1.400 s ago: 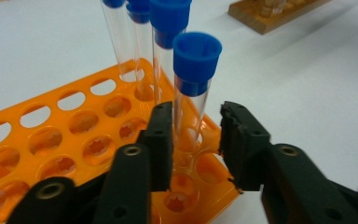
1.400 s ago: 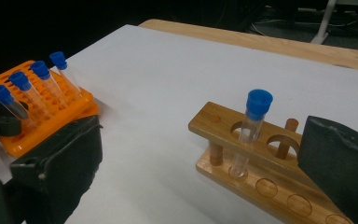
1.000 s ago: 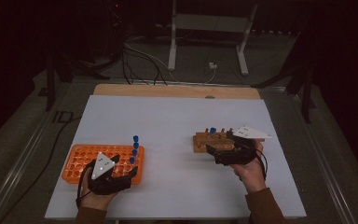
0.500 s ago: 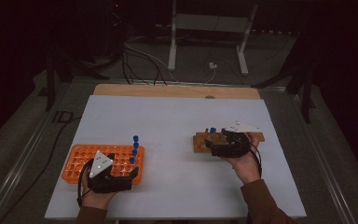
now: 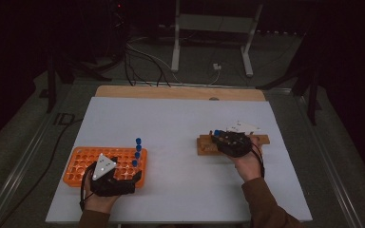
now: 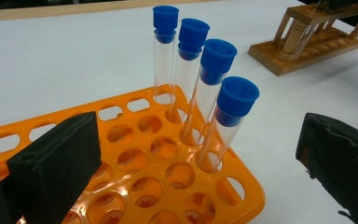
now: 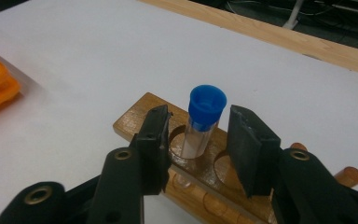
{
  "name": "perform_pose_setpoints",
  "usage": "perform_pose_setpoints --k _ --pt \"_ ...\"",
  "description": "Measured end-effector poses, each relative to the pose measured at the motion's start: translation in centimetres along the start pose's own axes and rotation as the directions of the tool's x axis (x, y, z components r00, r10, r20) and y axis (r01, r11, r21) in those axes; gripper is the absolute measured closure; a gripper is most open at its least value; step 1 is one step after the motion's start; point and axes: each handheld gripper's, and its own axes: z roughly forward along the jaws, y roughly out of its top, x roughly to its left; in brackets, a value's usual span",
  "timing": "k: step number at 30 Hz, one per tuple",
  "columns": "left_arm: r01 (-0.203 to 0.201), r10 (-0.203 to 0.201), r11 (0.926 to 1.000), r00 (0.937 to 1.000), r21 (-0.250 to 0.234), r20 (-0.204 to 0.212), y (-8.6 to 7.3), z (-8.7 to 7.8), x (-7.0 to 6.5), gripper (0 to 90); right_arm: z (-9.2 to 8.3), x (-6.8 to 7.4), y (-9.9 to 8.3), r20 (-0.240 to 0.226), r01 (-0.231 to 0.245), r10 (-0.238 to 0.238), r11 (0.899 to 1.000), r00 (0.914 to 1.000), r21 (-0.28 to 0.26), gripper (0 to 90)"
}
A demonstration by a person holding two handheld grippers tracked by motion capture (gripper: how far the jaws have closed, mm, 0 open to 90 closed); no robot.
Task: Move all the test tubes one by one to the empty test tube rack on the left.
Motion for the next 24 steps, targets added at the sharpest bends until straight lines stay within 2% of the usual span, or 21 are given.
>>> perform_pose_setpoints --k 8,24 --pt "0.000 0.000 1.0000 1.0000 0.000 0.002 -0.02 0.05 -0.08 0.6 0.61 0.40 0.00 -0.005 0.034 -0.034 0.999 0.9994 0.005 70.9" --pt "-0.009 0.009 0.9999 0.9999 0.007 0.009 -0.08 0.13 -0.26 0.7 1.06 0.74 0.07 -0.012 0.017 -0.017 1.000 0.9998 -0.010 75.4"
